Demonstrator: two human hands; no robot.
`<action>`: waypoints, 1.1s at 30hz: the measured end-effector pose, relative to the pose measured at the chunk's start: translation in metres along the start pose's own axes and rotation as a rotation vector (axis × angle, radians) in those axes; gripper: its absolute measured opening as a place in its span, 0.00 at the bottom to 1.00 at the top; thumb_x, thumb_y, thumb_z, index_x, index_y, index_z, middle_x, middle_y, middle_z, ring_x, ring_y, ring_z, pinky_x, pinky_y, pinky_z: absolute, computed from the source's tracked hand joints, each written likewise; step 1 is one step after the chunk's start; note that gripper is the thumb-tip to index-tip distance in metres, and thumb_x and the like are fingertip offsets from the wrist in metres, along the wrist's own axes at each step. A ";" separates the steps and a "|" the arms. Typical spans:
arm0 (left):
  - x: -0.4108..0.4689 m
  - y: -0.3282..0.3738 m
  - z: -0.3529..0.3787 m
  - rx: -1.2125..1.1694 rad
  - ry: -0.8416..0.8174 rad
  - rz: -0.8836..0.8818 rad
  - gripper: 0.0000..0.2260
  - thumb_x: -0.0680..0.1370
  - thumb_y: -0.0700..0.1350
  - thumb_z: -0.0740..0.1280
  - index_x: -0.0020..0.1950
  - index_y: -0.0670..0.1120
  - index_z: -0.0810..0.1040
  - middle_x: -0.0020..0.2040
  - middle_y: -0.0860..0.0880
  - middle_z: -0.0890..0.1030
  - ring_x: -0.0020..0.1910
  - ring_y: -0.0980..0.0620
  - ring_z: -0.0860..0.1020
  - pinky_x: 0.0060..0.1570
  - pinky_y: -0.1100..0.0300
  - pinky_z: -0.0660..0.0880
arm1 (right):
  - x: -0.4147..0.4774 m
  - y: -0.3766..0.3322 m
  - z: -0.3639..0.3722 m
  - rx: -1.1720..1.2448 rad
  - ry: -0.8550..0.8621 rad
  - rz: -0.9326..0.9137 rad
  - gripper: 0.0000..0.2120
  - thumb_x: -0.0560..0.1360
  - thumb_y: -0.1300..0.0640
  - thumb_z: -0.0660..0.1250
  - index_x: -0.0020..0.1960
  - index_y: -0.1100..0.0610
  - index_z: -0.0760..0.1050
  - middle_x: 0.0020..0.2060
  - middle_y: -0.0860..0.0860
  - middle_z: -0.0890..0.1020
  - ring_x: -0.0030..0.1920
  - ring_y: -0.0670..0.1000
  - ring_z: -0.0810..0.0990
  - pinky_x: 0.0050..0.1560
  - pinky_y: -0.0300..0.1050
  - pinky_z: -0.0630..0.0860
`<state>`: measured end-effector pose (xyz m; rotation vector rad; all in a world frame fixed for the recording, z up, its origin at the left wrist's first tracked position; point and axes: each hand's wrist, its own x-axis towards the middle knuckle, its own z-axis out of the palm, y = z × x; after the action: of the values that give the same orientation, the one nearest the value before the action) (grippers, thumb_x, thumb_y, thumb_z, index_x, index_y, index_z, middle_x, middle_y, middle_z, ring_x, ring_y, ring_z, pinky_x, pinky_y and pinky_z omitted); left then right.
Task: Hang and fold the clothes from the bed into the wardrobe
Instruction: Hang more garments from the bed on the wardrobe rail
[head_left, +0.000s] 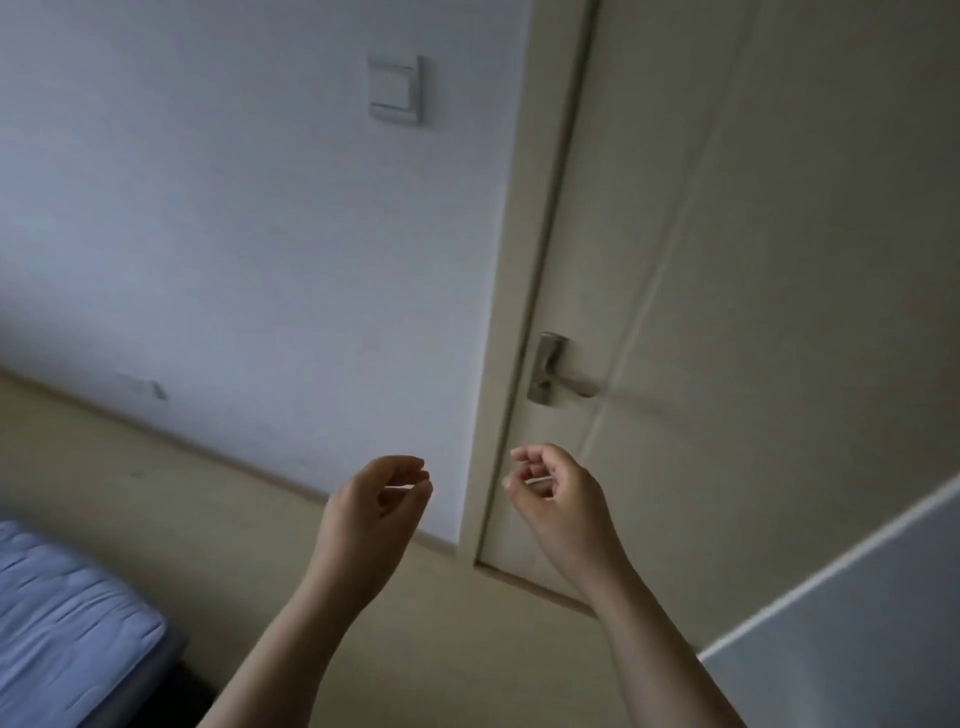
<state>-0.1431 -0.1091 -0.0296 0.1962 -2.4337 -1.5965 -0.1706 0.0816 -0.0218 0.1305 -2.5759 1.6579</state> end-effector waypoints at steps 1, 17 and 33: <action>0.005 -0.008 -0.015 -0.003 0.036 -0.020 0.08 0.75 0.43 0.69 0.53 0.51 0.80 0.44 0.58 0.83 0.43 0.67 0.80 0.39 0.75 0.71 | 0.008 -0.005 0.017 0.001 -0.034 -0.008 0.07 0.75 0.58 0.67 0.52 0.50 0.76 0.42 0.46 0.80 0.38 0.38 0.76 0.39 0.27 0.72; 0.112 -0.093 -0.142 0.097 0.511 -0.248 0.10 0.75 0.41 0.69 0.56 0.49 0.78 0.46 0.56 0.82 0.44 0.63 0.80 0.39 0.72 0.76 | 0.194 -0.071 0.226 0.047 -0.591 -0.230 0.07 0.76 0.56 0.67 0.53 0.48 0.75 0.43 0.44 0.79 0.41 0.35 0.77 0.37 0.28 0.73; 0.216 -0.171 -0.293 0.069 0.783 -0.361 0.09 0.76 0.40 0.69 0.55 0.45 0.80 0.47 0.51 0.83 0.46 0.57 0.82 0.47 0.59 0.79 | 0.283 -0.153 0.439 0.035 -0.882 -0.326 0.11 0.76 0.55 0.68 0.58 0.50 0.75 0.44 0.44 0.79 0.43 0.39 0.78 0.39 0.28 0.74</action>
<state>-0.2782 -0.4879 -0.0497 1.0940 -1.8848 -1.2104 -0.4423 -0.3897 -0.0343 1.4922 -2.7933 1.7615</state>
